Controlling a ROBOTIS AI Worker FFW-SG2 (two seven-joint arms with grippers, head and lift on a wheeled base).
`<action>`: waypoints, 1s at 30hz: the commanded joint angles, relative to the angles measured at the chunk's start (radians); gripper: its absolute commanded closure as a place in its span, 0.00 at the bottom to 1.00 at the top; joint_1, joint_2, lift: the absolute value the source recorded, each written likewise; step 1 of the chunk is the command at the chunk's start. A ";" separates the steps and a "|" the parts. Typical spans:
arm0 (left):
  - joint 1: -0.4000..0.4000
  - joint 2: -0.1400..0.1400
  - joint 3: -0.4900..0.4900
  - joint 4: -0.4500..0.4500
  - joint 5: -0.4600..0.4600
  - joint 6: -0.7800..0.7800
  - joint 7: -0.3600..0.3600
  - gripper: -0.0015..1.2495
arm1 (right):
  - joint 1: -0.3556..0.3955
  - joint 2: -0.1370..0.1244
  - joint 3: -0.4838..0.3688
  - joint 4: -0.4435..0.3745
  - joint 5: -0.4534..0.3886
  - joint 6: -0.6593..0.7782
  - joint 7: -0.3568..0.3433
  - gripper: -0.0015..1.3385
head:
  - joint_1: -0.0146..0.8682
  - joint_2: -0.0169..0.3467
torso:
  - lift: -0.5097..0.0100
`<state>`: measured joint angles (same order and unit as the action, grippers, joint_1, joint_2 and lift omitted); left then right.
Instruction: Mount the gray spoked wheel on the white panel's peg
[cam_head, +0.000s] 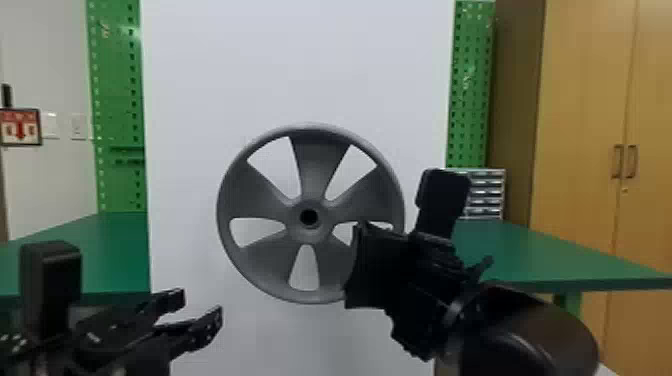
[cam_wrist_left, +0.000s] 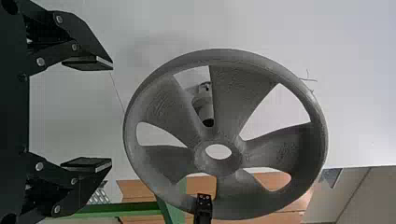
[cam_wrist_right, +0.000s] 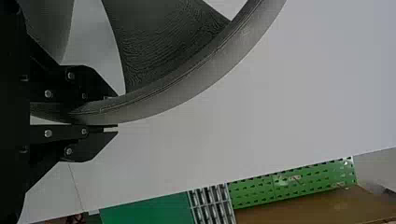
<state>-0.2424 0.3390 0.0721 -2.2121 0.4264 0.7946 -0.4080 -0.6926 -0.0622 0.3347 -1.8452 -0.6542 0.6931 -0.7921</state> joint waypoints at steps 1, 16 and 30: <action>0.000 0.000 0.000 0.000 0.000 0.000 0.000 0.41 | -0.005 0.002 0.003 0.012 0.004 -0.006 0.002 0.90 | 0.15 0.03 | 0.14; 0.000 0.000 -0.003 0.000 0.002 0.000 0.000 0.41 | -0.025 0.002 0.004 0.052 0.024 -0.024 0.007 0.90 | 0.15 0.03 | 0.14; 0.000 0.000 -0.005 0.000 0.003 0.000 0.000 0.41 | -0.039 0.007 -0.002 0.092 0.028 -0.035 0.028 0.90 | 0.15 0.03 | 0.14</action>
<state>-0.2424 0.3390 0.0671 -2.2120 0.4291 0.7946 -0.4080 -0.7275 -0.0570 0.3345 -1.7664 -0.6271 0.6590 -0.7692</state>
